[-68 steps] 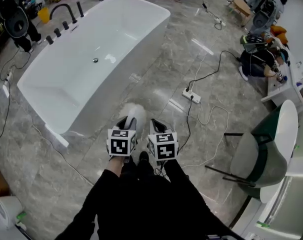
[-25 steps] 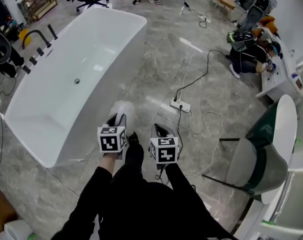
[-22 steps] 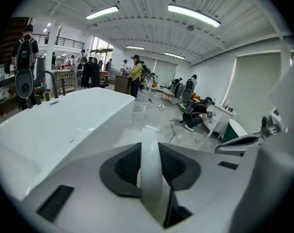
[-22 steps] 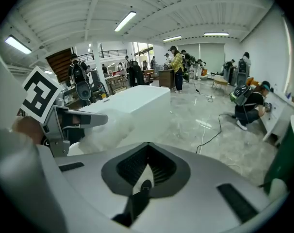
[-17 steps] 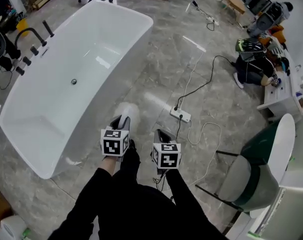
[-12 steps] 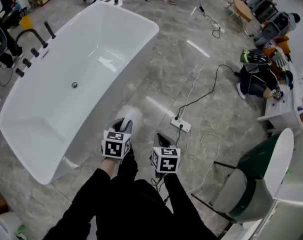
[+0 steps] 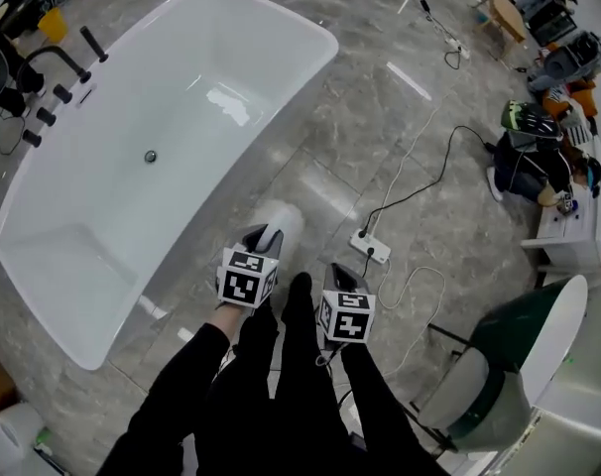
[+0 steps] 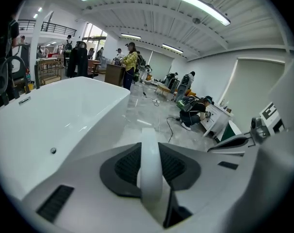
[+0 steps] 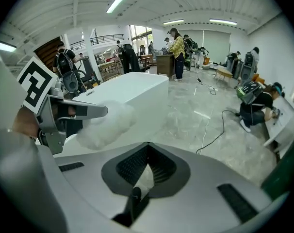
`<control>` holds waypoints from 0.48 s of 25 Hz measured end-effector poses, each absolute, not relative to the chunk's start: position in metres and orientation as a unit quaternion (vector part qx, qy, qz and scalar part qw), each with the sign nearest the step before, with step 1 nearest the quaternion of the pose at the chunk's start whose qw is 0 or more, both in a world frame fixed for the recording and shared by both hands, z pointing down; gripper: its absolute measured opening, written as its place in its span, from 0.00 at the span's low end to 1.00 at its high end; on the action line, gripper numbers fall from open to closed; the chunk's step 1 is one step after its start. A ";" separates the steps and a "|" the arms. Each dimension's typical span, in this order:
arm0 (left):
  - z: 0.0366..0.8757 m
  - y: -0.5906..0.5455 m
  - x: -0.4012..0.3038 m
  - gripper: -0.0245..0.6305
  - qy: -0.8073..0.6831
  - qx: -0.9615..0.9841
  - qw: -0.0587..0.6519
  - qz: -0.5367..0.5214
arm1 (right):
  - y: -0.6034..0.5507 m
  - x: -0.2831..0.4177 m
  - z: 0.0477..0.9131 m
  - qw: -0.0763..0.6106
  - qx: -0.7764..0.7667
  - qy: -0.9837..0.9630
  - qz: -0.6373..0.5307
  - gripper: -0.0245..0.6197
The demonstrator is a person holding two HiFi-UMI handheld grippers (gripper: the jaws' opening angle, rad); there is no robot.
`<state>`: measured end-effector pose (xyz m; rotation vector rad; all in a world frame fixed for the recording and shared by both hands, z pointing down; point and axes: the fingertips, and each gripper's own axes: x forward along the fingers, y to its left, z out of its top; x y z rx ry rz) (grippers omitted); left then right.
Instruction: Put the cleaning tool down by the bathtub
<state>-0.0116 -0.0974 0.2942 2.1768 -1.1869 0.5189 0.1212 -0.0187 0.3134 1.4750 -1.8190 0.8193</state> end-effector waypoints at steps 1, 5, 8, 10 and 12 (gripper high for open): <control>0.299 -0.102 -0.009 0.19 -0.446 0.821 0.298 0.197 | -0.025 0.123 0.319 0.326 0.563 -0.693 0.312 0.04; 0.324 -0.122 -0.008 0.19 -0.452 0.817 0.284 0.218 | -0.049 0.125 0.346 0.344 0.553 -0.694 0.308 0.04; 0.345 -0.138 -0.004 0.19 -0.457 0.813 0.281 0.225 | -0.065 0.129 0.368 0.350 0.543 -0.697 0.310 0.04; 0.362 -0.149 -0.002 0.19 -0.461 0.811 0.279 0.228 | -0.079 0.132 0.385 0.349 0.539 -0.700 0.313 0.04; 0.383 -0.162 -0.001 0.19 -0.465 0.809 0.278 0.229 | -0.095 0.137 0.402 0.347 0.538 -0.702 0.312 0.04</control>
